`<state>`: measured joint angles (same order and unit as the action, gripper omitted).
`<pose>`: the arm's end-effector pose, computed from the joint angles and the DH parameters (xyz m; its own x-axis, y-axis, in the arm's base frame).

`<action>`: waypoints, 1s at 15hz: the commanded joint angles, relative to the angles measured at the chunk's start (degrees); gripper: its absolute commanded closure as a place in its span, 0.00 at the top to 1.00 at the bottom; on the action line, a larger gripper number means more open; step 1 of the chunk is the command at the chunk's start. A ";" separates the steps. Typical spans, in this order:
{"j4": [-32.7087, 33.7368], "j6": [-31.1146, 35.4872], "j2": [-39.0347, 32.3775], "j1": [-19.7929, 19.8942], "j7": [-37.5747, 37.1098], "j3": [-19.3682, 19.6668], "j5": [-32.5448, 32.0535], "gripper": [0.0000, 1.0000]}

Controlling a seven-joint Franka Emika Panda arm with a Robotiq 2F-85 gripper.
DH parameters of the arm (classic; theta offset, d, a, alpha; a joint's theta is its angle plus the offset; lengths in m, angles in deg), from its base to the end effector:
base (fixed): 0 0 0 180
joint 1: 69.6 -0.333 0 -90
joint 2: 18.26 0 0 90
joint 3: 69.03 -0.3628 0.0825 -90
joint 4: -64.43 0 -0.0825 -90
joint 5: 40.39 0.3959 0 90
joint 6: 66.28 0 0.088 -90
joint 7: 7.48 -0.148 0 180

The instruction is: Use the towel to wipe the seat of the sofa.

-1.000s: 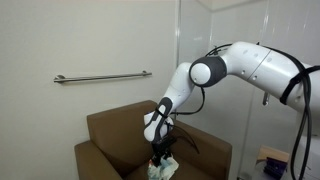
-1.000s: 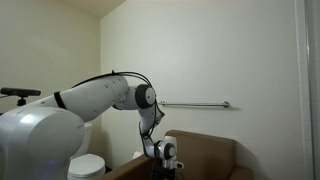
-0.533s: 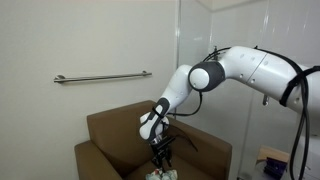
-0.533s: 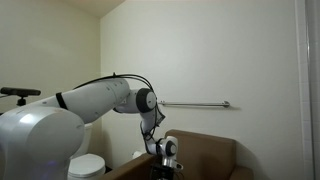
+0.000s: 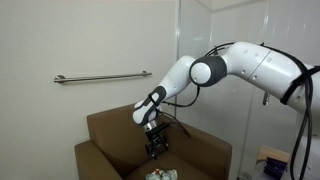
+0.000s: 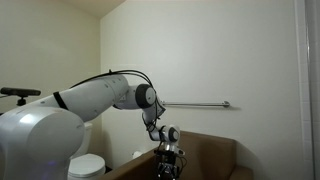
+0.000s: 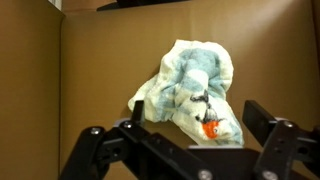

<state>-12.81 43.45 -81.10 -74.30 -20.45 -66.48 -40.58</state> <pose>0.6786 0.0285 0.0029 0.8551 -0.1903 -0.4823 -0.1311 -0.9793 0.1539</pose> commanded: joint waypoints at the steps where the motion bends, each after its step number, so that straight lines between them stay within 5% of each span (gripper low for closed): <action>1: -0.79 -5.19 3.12 2.42 3.99 -0.65 0.48 1.00; 15: 0.93 -3.28 0.76 0.65 1.31 -0.14 -0.09 1.00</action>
<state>-12.24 40.36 -80.13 -73.75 -19.11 -66.52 -40.57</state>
